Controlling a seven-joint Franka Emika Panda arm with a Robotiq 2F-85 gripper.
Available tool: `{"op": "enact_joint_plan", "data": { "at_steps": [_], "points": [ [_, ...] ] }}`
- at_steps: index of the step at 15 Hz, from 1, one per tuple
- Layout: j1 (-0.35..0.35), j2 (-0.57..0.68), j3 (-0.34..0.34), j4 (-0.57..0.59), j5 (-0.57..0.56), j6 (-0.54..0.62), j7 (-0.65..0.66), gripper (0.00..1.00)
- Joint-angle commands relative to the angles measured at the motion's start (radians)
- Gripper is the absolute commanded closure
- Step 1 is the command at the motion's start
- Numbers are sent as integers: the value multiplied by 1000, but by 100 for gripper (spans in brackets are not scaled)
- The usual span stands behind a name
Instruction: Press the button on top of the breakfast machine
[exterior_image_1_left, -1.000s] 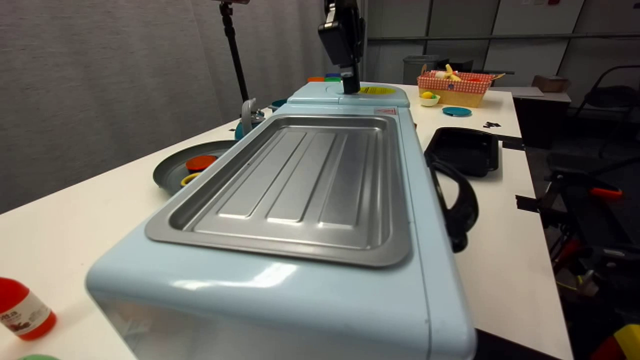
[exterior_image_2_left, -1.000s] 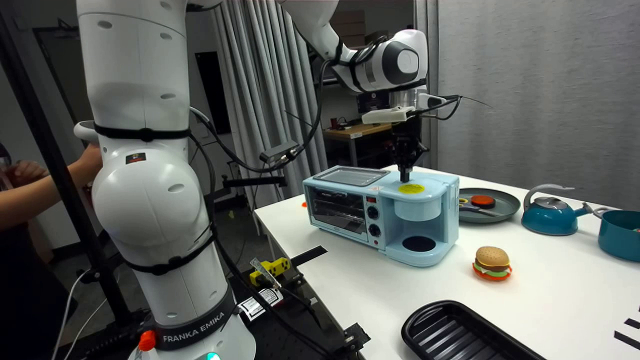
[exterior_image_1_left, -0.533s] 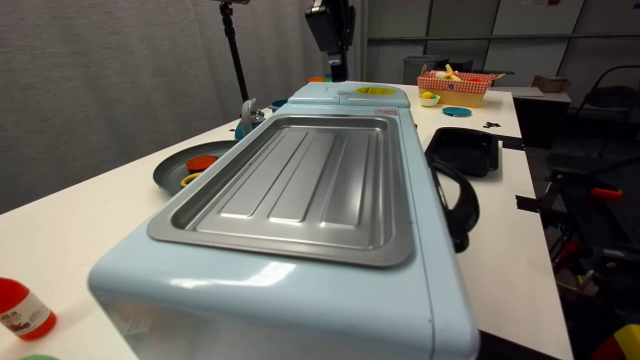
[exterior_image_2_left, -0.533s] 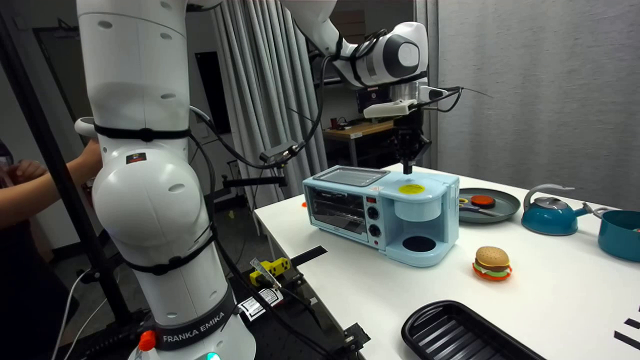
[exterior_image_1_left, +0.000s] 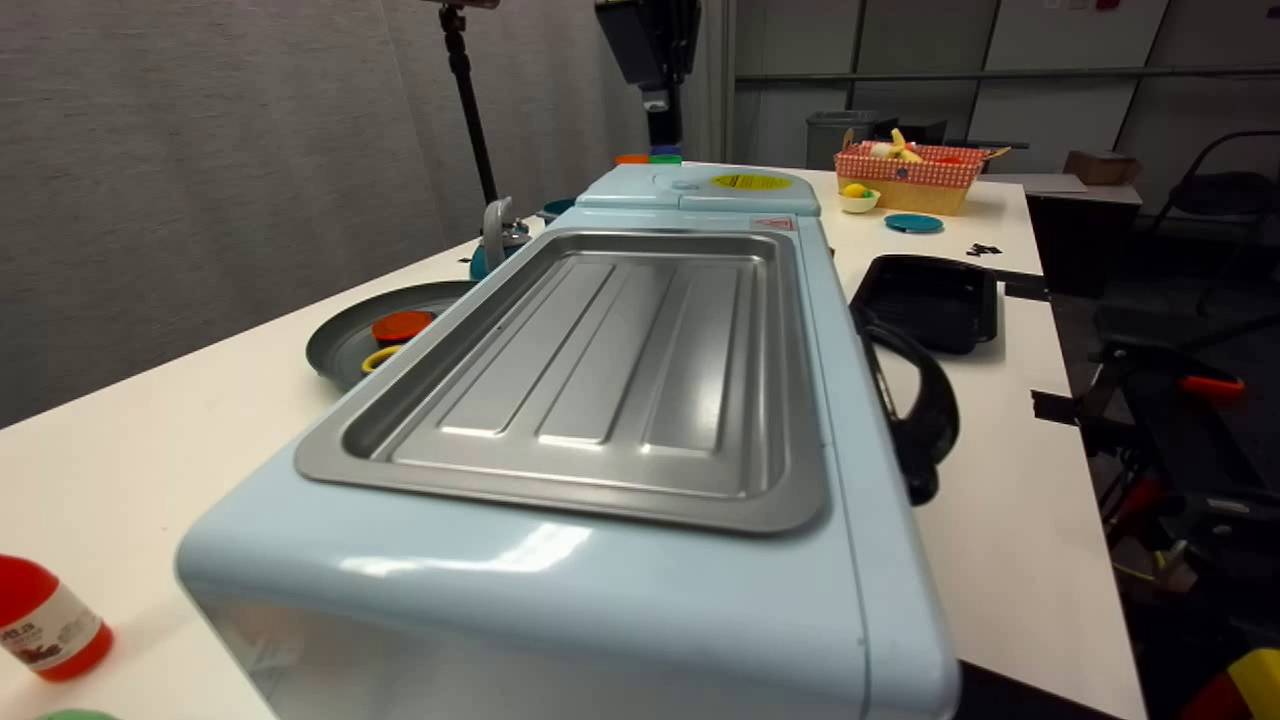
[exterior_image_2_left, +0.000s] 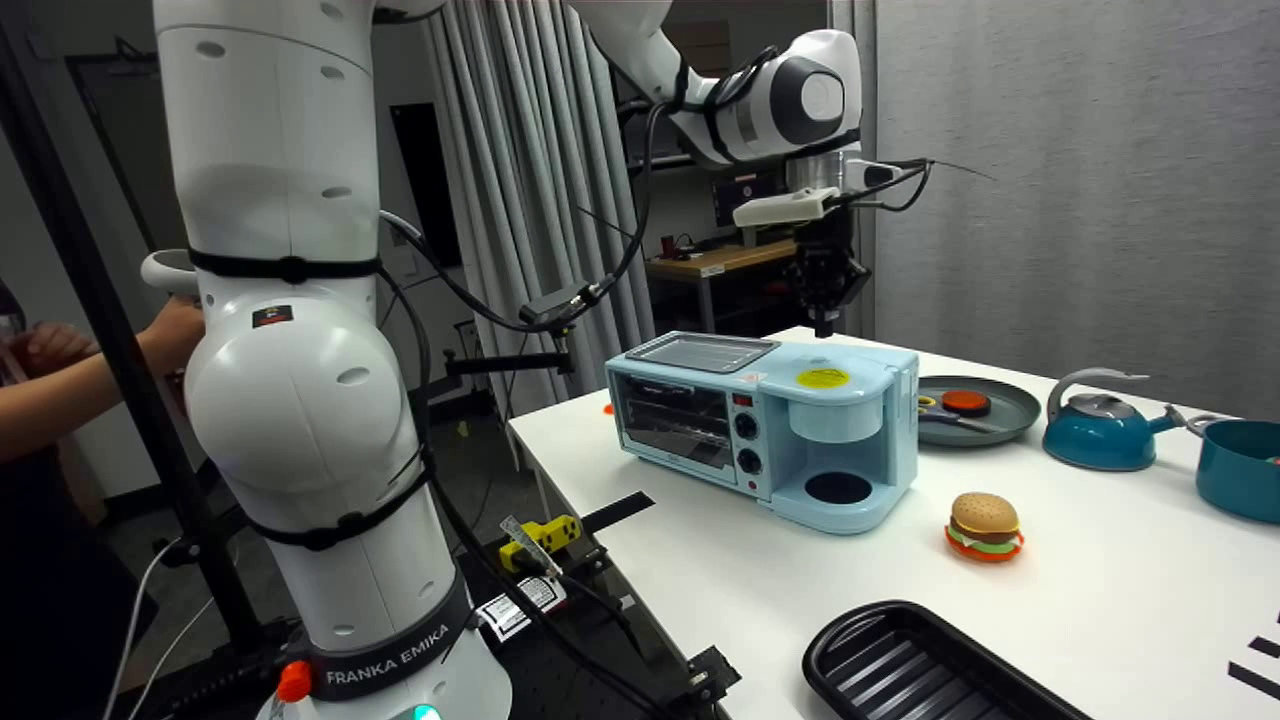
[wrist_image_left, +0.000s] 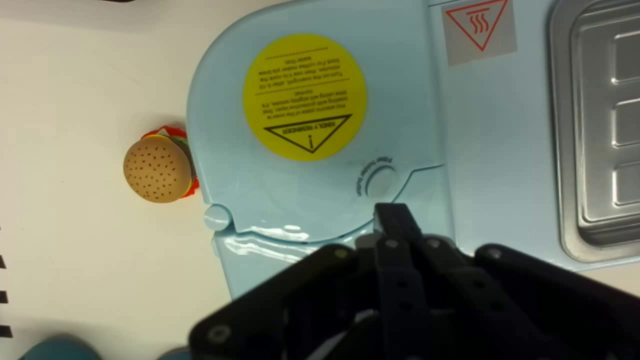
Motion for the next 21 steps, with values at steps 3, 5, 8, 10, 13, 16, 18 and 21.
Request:
{"op": "enact_joint_plan", "data": {
  "at_steps": [3, 5, 8, 10, 13, 16, 18, 21],
  "points": [
    [4, 15, -4, 14, 0, -32, 22, 100],
    [3, 22, -3, 9, 1, -30, 25, 100],
    [2, 34, -5, 3, 4, -29, 28, 100],
    [1, 38, -6, -4, 6, -29, 30, 100],
    [3, 34, -3, -18, 12, -27, 34, 100],
    [2, 20, -5, -54, 15, 6, 48, 100],
    [0, 9, -7, -89, 13, 49, 57, 100],
    [-11, -2, -16, -144, 7, 121, 52, 100]
  ]
}}
